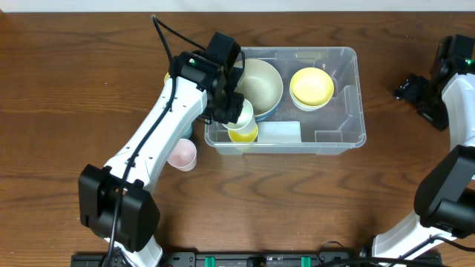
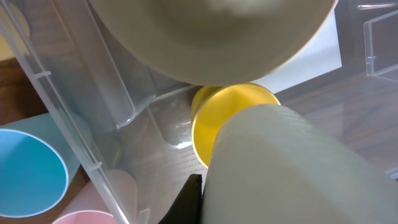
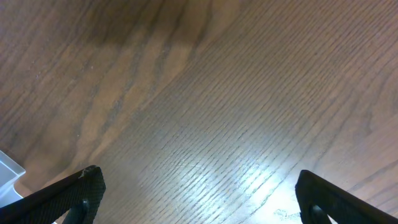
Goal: Pack container
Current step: 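Lower the white cup onto the yellow cup and release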
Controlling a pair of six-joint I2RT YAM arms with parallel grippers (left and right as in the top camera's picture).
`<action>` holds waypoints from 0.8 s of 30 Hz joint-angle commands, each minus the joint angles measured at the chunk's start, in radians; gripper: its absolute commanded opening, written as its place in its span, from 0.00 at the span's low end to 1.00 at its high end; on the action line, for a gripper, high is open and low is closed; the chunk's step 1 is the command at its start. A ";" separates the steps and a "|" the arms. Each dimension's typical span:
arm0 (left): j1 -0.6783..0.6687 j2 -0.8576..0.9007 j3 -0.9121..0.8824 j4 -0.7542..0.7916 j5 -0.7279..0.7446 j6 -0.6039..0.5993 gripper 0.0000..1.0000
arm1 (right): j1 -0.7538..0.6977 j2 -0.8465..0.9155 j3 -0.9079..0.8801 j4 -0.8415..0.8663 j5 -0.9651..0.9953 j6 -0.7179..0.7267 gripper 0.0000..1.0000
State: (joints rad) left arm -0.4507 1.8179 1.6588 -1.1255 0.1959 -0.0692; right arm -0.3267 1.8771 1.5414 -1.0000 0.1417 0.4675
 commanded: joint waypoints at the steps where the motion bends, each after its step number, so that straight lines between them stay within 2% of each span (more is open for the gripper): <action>1: 0.000 0.008 -0.014 -0.003 -0.005 0.024 0.06 | 0.000 0.007 -0.005 0.002 0.004 0.018 0.99; 19: 0.000 0.065 -0.015 -0.007 -0.005 0.024 0.06 | 0.000 0.007 -0.005 0.002 0.004 0.018 0.99; 23: 0.000 0.065 -0.015 -0.015 -0.005 0.024 0.08 | 0.000 0.007 -0.005 0.002 0.004 0.018 0.99; 24: 0.000 0.065 -0.015 -0.015 -0.005 0.024 0.13 | 0.000 0.007 -0.005 0.002 0.004 0.018 0.99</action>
State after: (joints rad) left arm -0.4507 1.8835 1.6478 -1.1328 0.1955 -0.0532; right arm -0.3267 1.8771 1.5414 -1.0000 0.1417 0.4675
